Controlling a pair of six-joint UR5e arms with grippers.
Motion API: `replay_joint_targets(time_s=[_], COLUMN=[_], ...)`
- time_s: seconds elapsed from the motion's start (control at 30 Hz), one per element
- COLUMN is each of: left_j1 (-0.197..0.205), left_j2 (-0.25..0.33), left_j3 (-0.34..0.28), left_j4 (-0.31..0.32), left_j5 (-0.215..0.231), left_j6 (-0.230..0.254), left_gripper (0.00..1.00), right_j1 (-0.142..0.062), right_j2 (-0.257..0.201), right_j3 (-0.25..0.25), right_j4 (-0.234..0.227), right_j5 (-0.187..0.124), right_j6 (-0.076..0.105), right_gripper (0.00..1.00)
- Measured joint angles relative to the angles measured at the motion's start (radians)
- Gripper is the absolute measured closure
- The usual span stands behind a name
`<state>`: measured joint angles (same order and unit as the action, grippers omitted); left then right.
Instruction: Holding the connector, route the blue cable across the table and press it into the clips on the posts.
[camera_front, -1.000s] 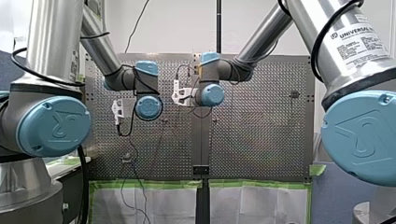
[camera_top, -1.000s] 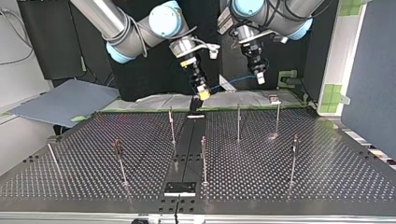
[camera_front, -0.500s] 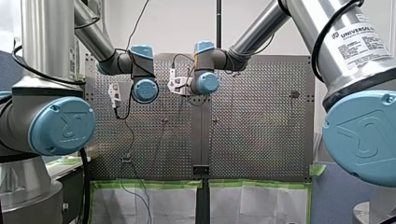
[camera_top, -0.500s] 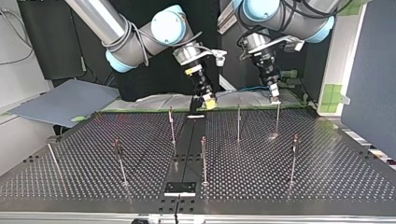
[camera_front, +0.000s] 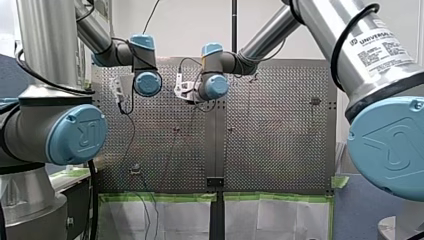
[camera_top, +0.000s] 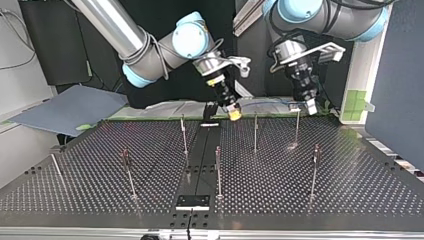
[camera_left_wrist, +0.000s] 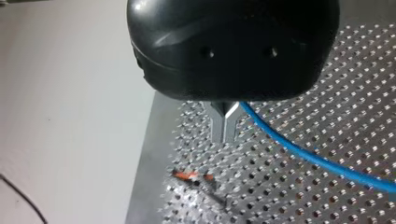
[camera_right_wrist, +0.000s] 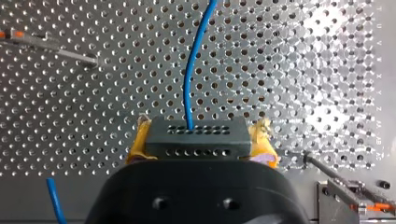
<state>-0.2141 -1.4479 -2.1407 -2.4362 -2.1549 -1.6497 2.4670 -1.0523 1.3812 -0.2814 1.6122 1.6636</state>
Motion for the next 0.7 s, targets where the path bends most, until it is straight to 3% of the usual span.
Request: replay_joint_targets(time_s=[0.37, 0.7], left_j1=[0.085, 0.123], left_j2=[-0.040, -0.057], left_j3=[0.033, 0.072], left_j4=[-0.008, -0.018], left_j5=[0.060, 0.095], left_j6=[-0.024, -0.046], left_gripper=[1.00, 1.00], right_j1=[0.006, 0.005], right_j2=[0.008, 0.021], right_j3=[-0.092, -0.179], right_j4=[0.085, 0.106], right_j5=[-0.001, -0.010], right_j6=[0.009, 0.015], right_gripper=[1.00, 1.00])
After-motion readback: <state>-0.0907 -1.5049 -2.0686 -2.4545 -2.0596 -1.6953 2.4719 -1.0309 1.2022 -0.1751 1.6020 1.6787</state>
